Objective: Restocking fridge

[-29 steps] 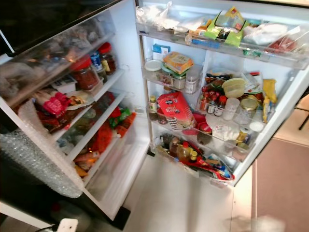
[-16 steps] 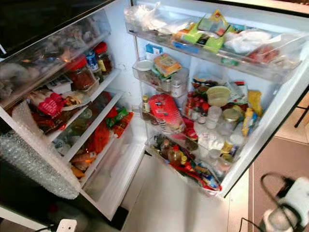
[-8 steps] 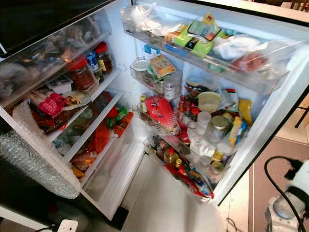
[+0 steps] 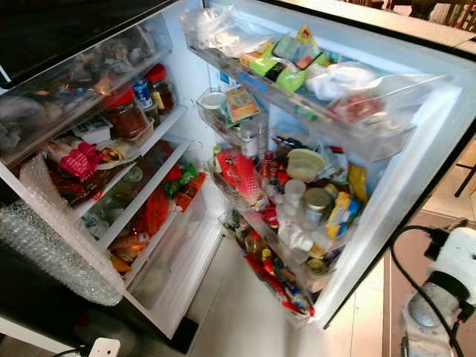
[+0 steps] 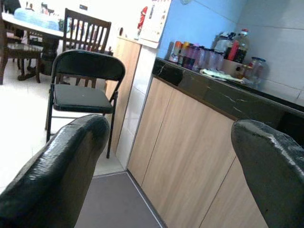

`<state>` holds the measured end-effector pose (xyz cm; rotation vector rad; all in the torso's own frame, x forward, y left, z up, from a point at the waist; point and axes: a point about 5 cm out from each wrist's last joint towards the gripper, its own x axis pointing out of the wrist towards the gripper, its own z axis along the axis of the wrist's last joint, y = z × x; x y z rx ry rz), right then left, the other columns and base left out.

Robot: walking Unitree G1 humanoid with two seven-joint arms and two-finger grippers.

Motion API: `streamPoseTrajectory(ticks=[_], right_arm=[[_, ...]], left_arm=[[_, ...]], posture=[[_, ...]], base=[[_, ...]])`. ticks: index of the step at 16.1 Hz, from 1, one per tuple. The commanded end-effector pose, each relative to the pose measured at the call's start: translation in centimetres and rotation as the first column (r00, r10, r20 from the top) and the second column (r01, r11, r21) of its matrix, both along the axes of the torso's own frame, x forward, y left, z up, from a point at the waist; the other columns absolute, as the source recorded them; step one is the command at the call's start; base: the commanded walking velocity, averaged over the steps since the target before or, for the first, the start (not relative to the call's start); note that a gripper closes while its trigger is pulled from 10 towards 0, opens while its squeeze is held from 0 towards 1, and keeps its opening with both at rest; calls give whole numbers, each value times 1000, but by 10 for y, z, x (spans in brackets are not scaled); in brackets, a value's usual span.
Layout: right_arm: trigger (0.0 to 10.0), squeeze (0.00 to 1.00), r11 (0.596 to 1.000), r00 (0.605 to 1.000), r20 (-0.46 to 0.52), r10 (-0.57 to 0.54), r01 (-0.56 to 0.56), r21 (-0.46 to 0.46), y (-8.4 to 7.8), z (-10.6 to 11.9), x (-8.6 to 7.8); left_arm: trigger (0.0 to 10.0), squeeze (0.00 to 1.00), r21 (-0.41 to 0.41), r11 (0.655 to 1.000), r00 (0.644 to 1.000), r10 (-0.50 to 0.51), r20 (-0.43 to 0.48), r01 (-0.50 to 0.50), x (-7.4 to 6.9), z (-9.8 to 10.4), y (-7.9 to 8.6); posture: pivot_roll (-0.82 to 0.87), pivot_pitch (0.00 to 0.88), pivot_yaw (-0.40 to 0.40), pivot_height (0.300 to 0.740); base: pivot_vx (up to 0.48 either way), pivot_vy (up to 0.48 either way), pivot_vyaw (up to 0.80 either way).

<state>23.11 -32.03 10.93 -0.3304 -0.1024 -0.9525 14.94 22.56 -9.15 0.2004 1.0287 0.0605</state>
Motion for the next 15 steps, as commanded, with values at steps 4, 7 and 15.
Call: streamPoseTrajectory(ticks=[4, 7, 15], right_arm=[[10000, 0, 998, 998, -33, 53, -53, 14, 9, -1, 1], [10000, 0, 979, 976, -81, 202, -201, 14, 24, -3, 11], [10000, 0, 890, 891, -14, 454, -452, 64, 46, -1, 14]], left_arm=[[10000, 0, 6, 1000, 1000, 0, -6, 0, -1, 1, 4], [10000, 0, 8, 1000, 1000, -2, -7, 2, 0, 1, 5], [10000, 0, 9, 1000, 1000, -7, -6, 7, 2, 1, 4]], posture=[[-35, 0, 51, 740], [-40, 1, 55, 740], [-41, 0, 51, 740]], base=[[0, 0, 0], [0, 0, 0], [0, 0, 0]])
